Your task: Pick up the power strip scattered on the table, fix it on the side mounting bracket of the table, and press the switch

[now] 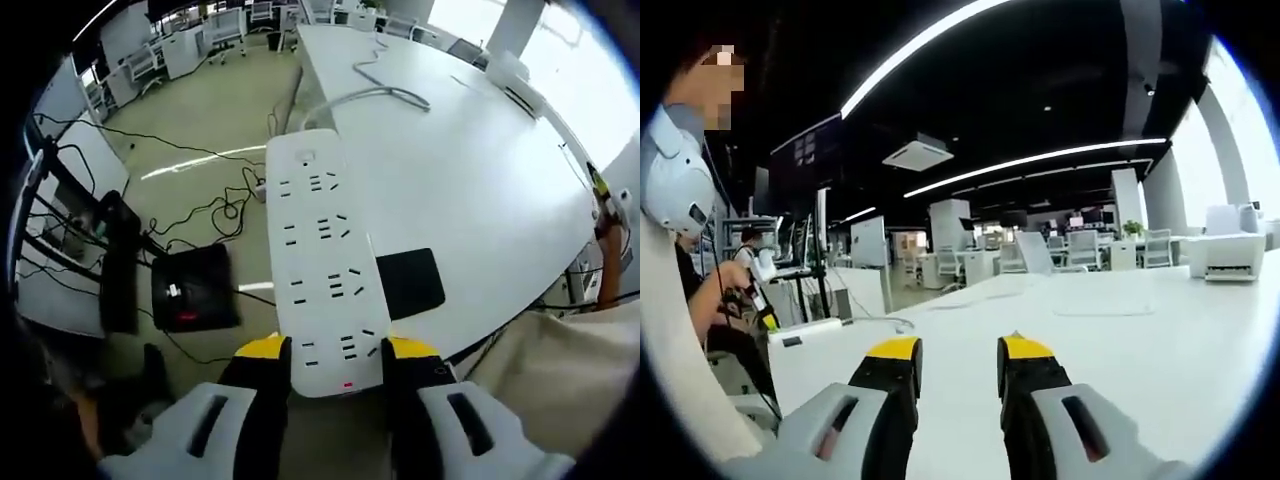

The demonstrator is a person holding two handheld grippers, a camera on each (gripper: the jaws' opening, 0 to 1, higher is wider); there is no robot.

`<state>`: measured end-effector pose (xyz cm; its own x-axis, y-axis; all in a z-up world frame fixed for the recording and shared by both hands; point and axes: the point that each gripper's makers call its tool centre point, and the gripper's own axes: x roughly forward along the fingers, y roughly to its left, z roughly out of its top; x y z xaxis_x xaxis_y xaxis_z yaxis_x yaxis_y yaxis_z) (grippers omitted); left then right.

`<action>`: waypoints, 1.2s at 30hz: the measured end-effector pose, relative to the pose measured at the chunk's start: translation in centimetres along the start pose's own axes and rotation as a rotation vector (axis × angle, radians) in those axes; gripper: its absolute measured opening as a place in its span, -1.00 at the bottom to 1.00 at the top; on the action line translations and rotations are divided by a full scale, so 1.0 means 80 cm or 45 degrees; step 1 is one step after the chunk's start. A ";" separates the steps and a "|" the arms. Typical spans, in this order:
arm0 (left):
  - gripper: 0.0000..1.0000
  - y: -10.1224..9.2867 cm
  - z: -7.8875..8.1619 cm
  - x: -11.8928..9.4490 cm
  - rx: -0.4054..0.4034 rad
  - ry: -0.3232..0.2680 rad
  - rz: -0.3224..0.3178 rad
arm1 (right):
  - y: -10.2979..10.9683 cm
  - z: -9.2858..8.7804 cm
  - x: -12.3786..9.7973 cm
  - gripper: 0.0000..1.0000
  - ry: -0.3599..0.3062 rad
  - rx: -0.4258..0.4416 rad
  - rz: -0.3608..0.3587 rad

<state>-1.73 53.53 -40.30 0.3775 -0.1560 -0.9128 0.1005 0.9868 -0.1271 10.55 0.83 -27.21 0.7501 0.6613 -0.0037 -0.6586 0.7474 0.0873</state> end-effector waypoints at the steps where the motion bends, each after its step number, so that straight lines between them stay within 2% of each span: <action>1: -0.18 0.000 0.000 0.000 0.000 -0.001 -0.001 | 0.000 0.001 0.001 -0.47 -0.001 0.000 0.002; 9: -0.18 0.000 -0.001 0.000 0.003 0.005 0.001 | 0.005 0.005 0.008 -0.48 0.001 -0.017 0.017; 18: -0.18 0.000 -0.001 0.000 0.005 -0.002 0.002 | 0.002 0.001 0.012 -0.72 0.028 -0.028 0.015; 28: -0.18 0.000 -0.001 0.000 0.007 -0.005 0.003 | 0.002 0.004 0.013 -0.98 0.017 -0.045 0.026; 36: -0.18 0.001 0.000 0.000 0.005 -0.003 0.002 | 0.002 0.003 0.014 -1.00 0.015 -0.042 0.027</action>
<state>-1.73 53.62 -40.31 0.3800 -0.1547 -0.9120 0.1038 0.9868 -0.1242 11.33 1.69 -26.94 0.7353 0.6776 -0.0142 -0.6761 0.7348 0.0547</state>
